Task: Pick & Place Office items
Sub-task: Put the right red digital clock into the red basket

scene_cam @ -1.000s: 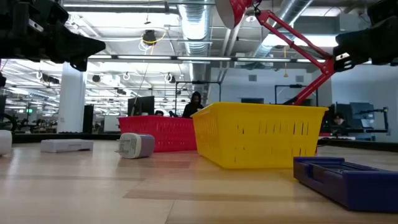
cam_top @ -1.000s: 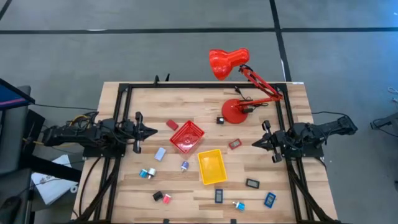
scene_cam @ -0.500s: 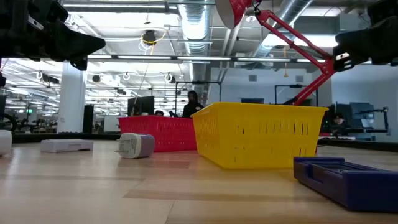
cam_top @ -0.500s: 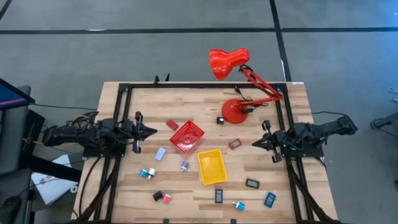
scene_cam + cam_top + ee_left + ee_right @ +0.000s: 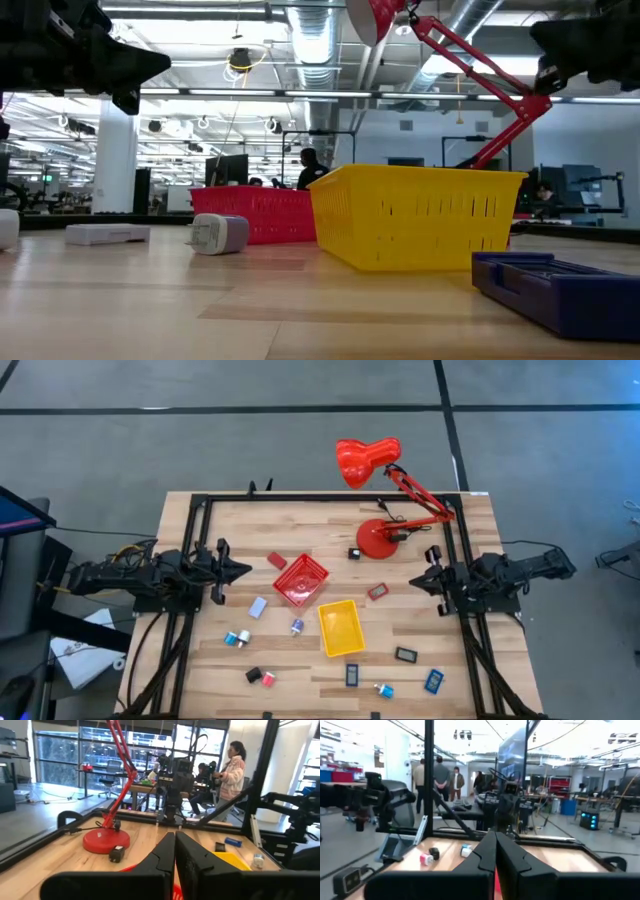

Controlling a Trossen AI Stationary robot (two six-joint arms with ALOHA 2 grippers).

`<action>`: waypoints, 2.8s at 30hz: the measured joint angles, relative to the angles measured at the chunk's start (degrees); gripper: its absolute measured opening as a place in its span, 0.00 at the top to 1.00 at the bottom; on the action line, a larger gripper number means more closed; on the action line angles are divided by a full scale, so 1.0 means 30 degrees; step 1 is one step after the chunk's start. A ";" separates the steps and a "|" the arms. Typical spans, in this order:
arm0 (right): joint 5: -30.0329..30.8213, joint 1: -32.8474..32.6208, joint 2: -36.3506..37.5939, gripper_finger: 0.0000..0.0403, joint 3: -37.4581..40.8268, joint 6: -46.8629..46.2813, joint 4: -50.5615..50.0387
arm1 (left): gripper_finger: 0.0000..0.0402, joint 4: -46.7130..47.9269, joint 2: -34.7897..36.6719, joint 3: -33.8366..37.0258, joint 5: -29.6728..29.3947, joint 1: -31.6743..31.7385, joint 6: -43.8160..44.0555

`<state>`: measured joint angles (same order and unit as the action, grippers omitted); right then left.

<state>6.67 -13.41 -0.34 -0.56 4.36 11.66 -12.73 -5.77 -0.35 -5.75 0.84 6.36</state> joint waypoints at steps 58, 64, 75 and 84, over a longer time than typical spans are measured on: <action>-0.0511 0.1354 -2.1781 1.00 -2.0291 0.4270 -2.1836 | 1.00 1.5408 -1.3062 -1.6183 -0.0294 0.0984 -0.3846; -0.5683 0.5064 -2.3527 1.00 -2.0291 0.7102 -2.2818 | 1.00 1.5314 -1.3066 -1.6184 -0.0066 0.0976 -0.3822; -0.6057 0.9818 -2.6127 1.00 -2.0291 1.1620 -2.3327 | 1.00 1.4909 -1.3066 -1.6184 -0.0061 0.0976 -0.3564; -0.4746 0.7124 -2.8556 1.00 -2.0185 1.2185 -2.1108 | 1.00 1.4879 -1.3398 -1.6177 -0.0097 0.0976 -0.3324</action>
<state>-7.57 7.97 -86.01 -61.11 40.91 -51.66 31.90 -45.97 -48.88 -6.04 3.77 -3.61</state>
